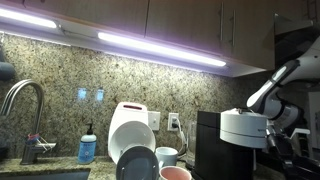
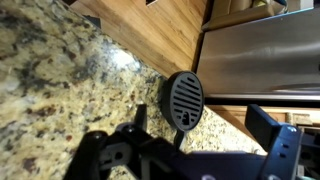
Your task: Place the cup holder on the coffee machine
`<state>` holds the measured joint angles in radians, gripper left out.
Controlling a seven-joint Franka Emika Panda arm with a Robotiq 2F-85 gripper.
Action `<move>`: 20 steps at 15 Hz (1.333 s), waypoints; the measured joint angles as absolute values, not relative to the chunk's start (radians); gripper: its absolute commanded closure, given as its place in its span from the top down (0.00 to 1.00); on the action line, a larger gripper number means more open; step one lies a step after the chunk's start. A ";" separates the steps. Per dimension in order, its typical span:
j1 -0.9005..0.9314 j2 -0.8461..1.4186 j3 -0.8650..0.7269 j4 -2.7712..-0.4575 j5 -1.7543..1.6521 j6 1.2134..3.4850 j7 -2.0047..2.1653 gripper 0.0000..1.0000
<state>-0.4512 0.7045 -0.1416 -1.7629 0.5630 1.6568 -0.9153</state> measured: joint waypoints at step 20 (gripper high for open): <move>-0.416 0.728 -0.117 -1.833 0.468 1.663 -0.875 1.00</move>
<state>-0.4163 0.7279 -0.1173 -1.8330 0.4684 1.6632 -0.8746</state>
